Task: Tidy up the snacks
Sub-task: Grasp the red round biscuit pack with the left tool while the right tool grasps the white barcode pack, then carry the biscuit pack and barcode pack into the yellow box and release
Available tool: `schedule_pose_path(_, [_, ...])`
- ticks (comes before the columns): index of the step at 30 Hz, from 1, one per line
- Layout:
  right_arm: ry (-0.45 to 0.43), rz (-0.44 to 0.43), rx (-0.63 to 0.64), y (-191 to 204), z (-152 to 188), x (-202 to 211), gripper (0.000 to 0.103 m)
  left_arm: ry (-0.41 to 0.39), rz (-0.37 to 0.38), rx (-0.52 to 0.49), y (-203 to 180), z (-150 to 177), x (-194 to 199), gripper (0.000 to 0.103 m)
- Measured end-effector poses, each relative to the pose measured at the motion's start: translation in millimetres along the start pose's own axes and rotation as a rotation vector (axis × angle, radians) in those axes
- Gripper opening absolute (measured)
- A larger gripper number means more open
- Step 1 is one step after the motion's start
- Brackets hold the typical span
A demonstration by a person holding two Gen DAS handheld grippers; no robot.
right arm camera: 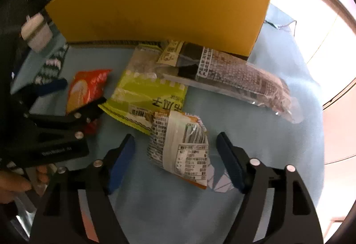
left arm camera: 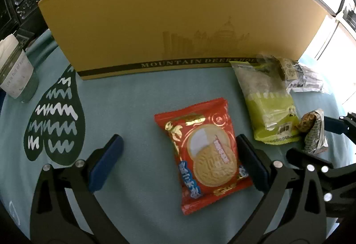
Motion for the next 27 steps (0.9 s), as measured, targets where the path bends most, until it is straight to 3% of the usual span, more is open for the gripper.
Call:
schedule_pose_path(5, [0.029,0.004,0.038,5.7,3.3,-2.0,0.093,-0.007,0.004,-0.01,-2.1,8.9,2.0,0.101])
schedule_pose_path(7, [0.033,0.054,0.061,7.5,4.8,-1.5,0.082,-0.012,0.02,-0.032,-6.9,12.3,6.0,0.092])
schedule_pose_path(9, [0.024,0.097,-0.004,-3.2,2.5,2.8,0.052,-0.044,0.047,-0.096,-17.5,12.4,13.8,0.046])
schedule_pose_path(11, [0.027,0.098,-0.044,-12.5,0.8,4.6,0.044,-0.047,0.041,-0.126,-25.1,13.4,15.6,0.044])
schedule_pose_path(18, [0.027,0.079,-0.021,-14.9,7.8,9.4,0.043,-0.031,0.08,-0.1,-17.7,26.2,22.7,0.044])
schedule_pose_path(27, [0.023,0.027,0.004,-17.4,41.8,32.3,0.042,-0.057,0.111,-0.104,-11.8,61.7,57.9,0.044])
Point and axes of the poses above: each gripper's, at about its wrist camera, not at the fingertips, and x roughly against the way its jaws point, y to its left, z to its underside, the point moved 4 cm from there along -x, roughly the way its jaws point, and after that the axes turned 7 degrees about z, right-handed, at the moved point
